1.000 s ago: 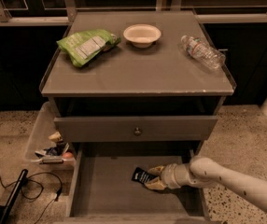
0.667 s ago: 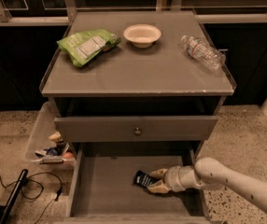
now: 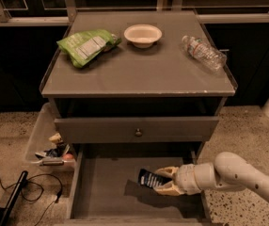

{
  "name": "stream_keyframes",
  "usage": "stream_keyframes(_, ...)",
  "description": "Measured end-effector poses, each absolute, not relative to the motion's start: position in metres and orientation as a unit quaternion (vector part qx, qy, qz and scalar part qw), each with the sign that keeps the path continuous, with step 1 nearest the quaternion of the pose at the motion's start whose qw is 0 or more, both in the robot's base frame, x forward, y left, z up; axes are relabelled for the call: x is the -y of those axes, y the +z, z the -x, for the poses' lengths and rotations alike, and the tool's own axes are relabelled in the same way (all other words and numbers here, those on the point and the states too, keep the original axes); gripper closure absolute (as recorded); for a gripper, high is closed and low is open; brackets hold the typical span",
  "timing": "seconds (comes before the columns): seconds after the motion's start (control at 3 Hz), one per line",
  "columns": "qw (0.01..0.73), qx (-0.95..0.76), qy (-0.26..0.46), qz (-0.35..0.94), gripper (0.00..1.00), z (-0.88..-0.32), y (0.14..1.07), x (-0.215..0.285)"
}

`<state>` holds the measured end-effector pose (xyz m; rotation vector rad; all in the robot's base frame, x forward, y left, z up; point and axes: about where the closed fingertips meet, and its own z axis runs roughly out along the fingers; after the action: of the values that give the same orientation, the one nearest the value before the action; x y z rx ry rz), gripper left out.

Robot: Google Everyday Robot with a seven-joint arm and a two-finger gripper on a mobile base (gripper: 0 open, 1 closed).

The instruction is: Pick rxbar blueberry from middle drawer and place on counter

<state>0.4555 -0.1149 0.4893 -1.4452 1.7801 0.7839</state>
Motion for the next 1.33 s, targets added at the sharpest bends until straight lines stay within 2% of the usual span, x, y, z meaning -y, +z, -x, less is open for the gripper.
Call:
stream_keyframes(1.0,0.388,-0.636,0.226,0.627,1.00,-0.478,0.708,0.144)
stream_keyframes(1.33,0.394,-0.631,0.213,0.633,1.00,-0.483,0.736,0.149)
